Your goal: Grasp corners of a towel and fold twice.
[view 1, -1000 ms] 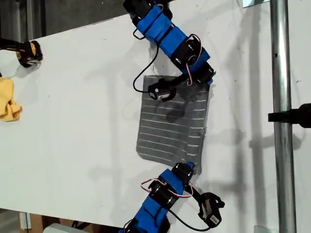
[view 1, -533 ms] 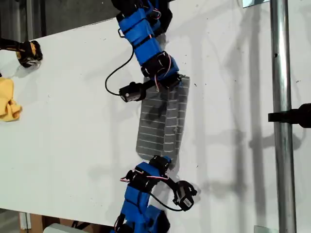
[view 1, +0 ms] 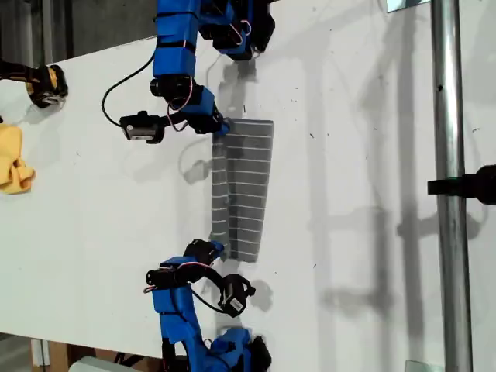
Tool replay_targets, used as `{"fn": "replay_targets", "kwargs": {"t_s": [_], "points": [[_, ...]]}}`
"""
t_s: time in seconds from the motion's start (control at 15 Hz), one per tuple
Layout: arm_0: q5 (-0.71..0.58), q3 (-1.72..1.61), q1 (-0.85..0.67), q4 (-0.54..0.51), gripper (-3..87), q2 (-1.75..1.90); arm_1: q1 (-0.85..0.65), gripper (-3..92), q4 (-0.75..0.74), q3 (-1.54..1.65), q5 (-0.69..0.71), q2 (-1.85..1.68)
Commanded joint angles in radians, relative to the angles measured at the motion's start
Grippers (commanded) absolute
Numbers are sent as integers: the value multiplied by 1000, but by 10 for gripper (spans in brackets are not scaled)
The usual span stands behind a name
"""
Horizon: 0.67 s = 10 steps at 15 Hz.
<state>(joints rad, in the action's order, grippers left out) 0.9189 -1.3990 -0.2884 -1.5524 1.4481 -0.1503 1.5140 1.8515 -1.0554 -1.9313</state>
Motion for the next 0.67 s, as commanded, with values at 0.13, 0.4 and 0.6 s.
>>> {"fn": "replay_targets", "kwargs": {"t_s": [0.13,0.4,0.6], "points": [[-78,48,-80,23,-10,2,-190,-2,-25,189,106,-282],[-28,-14,8,54,-10,17,21,-2,-141,345,-69,-313],[28,-60,83,83,-10,12,190,-2,-236,345,-199,-193]]}}
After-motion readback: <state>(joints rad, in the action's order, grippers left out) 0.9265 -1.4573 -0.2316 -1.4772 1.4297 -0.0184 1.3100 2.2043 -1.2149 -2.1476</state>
